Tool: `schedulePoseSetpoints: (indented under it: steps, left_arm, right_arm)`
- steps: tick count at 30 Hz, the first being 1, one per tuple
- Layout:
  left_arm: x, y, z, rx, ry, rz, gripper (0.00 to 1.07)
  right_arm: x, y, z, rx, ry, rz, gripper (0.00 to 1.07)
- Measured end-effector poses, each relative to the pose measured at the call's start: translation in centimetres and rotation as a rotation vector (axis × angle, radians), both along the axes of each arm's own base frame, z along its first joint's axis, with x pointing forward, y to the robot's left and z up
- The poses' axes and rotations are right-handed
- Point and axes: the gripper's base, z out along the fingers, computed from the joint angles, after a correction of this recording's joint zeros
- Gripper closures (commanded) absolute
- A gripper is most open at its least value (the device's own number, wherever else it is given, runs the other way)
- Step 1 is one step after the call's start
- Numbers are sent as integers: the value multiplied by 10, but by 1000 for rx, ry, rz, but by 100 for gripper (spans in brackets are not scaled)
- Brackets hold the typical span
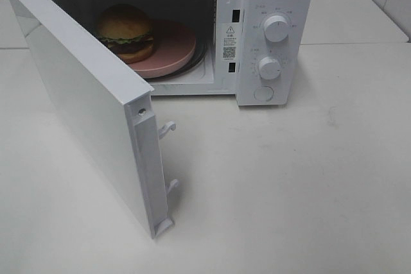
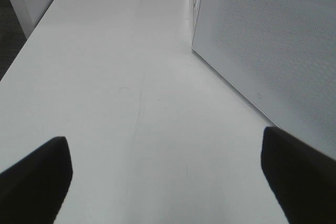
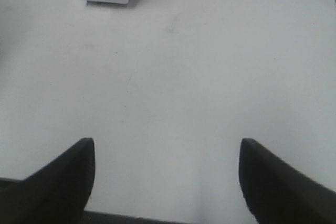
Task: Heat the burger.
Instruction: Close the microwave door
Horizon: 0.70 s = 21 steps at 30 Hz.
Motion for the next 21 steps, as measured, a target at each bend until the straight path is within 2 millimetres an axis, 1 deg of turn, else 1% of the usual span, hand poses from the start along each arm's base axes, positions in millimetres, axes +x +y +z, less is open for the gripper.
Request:
schedulePoseSetpoints:
  steps: [4,7,21]
  left_arm:
    - [0,0,0,0,0,0,17]
    - [0,0,0,0,0,0,17]
    - [0,0,0,0,0,0,17]
  right_arm:
    - [-12,-2,0,11,-81,0,34]
    - [-17,-2,-1,16,-110,0,34]
    - [-18,-2,-1,18,-115,1,34]
